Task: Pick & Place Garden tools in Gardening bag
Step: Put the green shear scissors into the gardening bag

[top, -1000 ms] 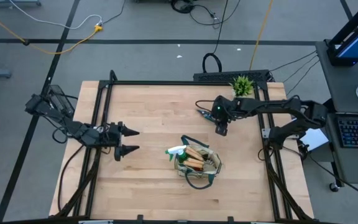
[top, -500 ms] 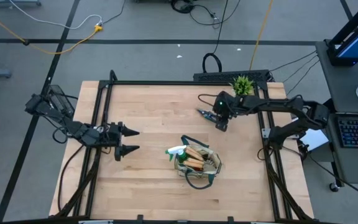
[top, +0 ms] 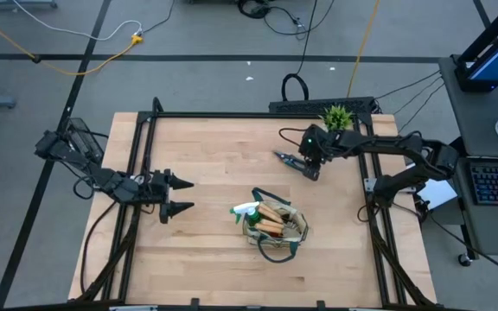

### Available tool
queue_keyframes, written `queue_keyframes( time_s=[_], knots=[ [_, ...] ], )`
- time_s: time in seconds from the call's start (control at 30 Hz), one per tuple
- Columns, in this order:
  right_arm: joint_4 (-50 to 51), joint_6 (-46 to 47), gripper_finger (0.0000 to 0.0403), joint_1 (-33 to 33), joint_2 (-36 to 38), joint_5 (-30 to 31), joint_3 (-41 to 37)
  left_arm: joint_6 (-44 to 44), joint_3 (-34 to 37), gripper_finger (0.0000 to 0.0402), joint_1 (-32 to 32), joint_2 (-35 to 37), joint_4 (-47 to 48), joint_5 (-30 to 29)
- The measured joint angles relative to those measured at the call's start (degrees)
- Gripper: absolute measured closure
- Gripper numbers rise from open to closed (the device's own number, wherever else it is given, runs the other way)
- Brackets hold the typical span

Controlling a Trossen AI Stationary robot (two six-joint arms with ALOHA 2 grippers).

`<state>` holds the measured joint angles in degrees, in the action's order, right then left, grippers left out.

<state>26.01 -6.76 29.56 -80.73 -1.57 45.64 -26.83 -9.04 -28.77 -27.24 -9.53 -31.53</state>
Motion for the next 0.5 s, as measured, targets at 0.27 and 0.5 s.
queue_keyframes(
  time_s=[0.27, 0.5],
  knots=[
    [-4.4, 1.4, 0.0241, 0.0, 0.0, 0.0, -4.4, -0.3, 0.0, 0.0027, 0.1, 0.0, 0.0, 0.0],
    [-9.4, 1.4, 0.0241, 0.1, 0.0, 0.4, -7.0, -1.2, 0.0, 0.0027, 1.6, 0.0, -0.1, 0.0]
  ],
)
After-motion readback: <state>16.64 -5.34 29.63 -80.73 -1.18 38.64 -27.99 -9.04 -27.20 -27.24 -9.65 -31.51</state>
